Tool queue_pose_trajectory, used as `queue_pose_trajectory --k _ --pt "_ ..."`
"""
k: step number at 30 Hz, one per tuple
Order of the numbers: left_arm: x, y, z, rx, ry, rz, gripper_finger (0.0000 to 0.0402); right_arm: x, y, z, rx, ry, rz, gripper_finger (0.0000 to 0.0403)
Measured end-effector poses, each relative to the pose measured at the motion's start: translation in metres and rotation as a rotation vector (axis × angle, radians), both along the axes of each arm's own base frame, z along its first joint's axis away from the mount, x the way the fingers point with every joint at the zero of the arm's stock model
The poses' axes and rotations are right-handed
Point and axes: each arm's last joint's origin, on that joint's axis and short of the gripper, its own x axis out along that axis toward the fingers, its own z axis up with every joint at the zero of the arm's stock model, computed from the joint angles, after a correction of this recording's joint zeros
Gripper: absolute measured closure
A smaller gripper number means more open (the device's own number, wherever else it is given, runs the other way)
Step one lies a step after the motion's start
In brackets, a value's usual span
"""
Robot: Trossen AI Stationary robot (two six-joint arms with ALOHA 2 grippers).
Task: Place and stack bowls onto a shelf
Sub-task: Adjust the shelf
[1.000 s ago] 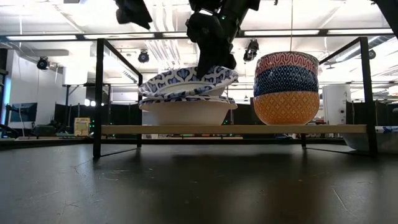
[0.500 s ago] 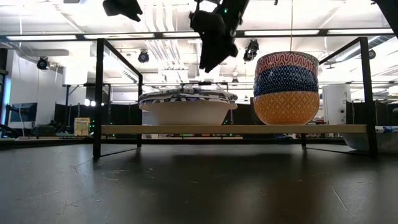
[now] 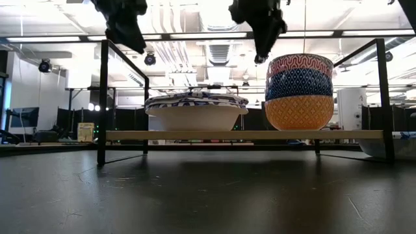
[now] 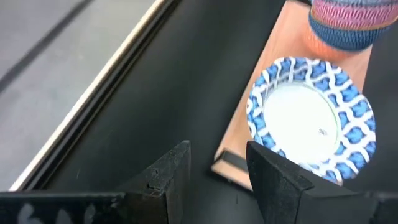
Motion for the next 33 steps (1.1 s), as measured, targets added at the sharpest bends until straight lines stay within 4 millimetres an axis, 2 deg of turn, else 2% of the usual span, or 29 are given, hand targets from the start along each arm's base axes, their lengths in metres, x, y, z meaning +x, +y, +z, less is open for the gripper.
queue_pose_trajectory --k 6,11,17,24,33 --pt "-0.007 -0.004 -0.019 0.038 -0.089 -0.003 0.0262 -0.024 0.0 0.023 -0.068 -0.083 -0.114 0.0278" --pt "-0.018 -0.013 -0.024 0.033 -0.118 0.002 0.0262 -0.041 0.002 0.026 -0.092 -0.097 -0.212 0.0304" --pt "-0.029 -0.024 -0.017 0.043 -0.19 -0.005 0.0262 -0.06 0.002 0.009 -0.092 -0.053 -0.376 0.0336" --pt "-0.037 -0.035 -0.005 0.096 -0.271 -0.064 0.0262 -0.088 0.007 -0.018 -0.078 0.019 -0.527 0.0347" --pt "-0.038 -0.037 -0.003 0.123 -0.278 -0.094 0.0262 -0.119 0.013 -0.037 -0.08 0.05 -0.67 0.0365"
